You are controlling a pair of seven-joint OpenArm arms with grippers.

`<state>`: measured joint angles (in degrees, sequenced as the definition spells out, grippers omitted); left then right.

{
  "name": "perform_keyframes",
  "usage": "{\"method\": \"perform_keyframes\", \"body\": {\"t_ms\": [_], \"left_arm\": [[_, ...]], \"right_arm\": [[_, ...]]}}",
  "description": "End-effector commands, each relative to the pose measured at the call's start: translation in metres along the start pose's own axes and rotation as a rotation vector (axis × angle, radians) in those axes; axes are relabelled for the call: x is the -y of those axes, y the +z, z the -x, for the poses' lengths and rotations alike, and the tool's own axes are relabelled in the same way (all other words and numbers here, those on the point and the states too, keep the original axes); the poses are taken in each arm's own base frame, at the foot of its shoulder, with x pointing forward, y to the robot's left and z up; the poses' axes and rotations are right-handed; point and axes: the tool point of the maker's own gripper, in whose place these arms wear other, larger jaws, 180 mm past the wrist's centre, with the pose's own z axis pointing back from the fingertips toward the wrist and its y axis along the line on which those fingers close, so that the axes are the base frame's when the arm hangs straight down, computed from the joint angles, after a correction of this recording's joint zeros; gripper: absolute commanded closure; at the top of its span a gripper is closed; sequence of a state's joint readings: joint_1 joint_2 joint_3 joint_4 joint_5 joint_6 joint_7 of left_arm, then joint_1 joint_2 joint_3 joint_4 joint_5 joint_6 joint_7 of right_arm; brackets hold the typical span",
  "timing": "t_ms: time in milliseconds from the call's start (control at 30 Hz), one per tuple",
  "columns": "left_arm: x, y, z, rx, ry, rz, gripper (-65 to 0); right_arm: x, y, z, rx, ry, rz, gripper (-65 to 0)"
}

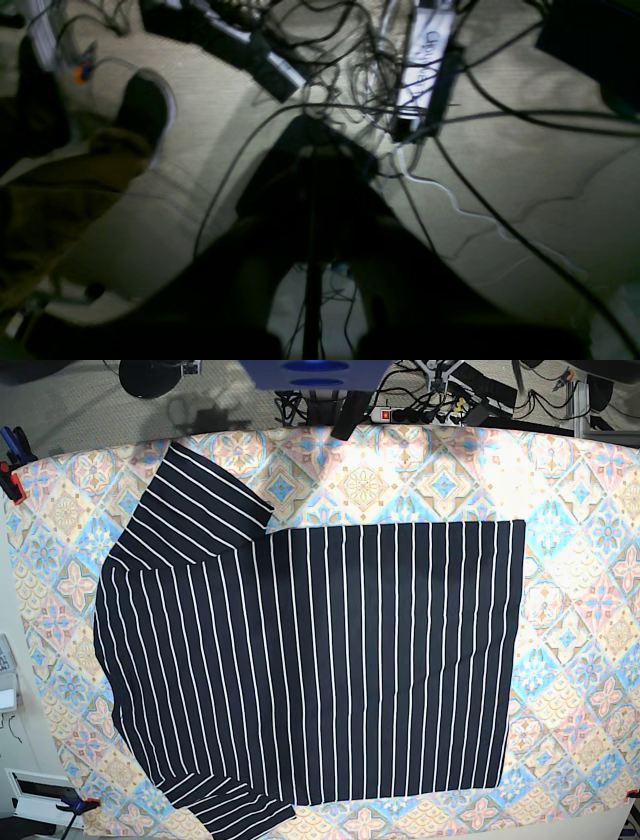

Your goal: Fold the T-shirt properly

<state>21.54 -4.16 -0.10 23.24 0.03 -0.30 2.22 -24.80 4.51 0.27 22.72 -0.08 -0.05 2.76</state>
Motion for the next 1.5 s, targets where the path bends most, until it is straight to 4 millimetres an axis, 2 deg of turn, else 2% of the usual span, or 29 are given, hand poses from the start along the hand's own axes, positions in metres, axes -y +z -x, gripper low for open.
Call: {"method": "perform_keyframes", "body": {"t_ms": [0, 167, 233, 267, 467, 567, 667, 833, 967, 1033, 1267, 1367, 1467], "left_arm": [[-0.006, 0.004, 0.014, -0.016, -0.012, -0.016, 0.0], [-0.009, 0.020, 0.015, 0.050, -0.027, -0.018, 0.0], [-0.018, 0.030, 0.014, 0.086, -0.040, -0.029, 0.0], [-0.019, 0.035, 0.010, 0.111, -0.042, -0.029, 0.0], [-0.025, 0.074, -0.012, 0.246, -0.076, -0.029, 0.0], [-0.022, 0.092, -0.023, 0.303, -0.088, -0.020, 0.0], [-0.019, 0.113, -0.035, 0.363, -0.092, -0.014, 0.0], [-0.008, 0.163, -0.071, 0.508, -0.101, 0.010, 0.0], [0.002, 0.208, -0.113, 0.655, -0.099, 0.028, 0.0], [0.005, 0.223, -0.129, 0.702, -0.097, 0.035, 0.0], [0.010, 0.246, -0.187, 0.739, 0.123, 0.156, 0.0], [0.001, 0.247, -0.210, 0.749, 0.232, 0.198, 0.0], [-0.010, 0.250, -0.232, 0.764, 0.342, 0.247, 0.0]], "right_arm": [[0.007, 0.004, 0.010, -0.004, 0.007, 0.010, 0.0], [0.025, 0.017, 0.014, 0.038, 0.029, 0.038, 0.0], [0.037, 0.023, 0.011, 0.064, 0.047, 0.054, 0.0], [0.039, 0.025, 0.009, 0.076, 0.049, 0.057, 0.0], [0.091, 0.052, -0.003, 0.167, -0.021, 0.176, 0.0], [0.106, 0.066, -0.012, 0.212, -0.024, 0.212, 0.0], [0.113, 0.079, -0.018, 0.247, -0.012, 0.227, 0.0], [0.136, 0.112, -0.040, 0.343, 0.004, 0.284, 0.0], [0.151, 0.143, -0.068, 0.440, 0.028, 0.327, 0.0], [0.156, 0.157, -0.080, 0.472, 0.038, 0.346, 0.0], [0.166, 0.203, -0.140, 0.572, 0.050, 0.400, 0.0], [0.160, 0.219, -0.163, 0.622, 0.064, 0.397, 0.0], [0.155, 0.231, -0.178, 0.656, 0.072, 0.396, 0.0]]}}
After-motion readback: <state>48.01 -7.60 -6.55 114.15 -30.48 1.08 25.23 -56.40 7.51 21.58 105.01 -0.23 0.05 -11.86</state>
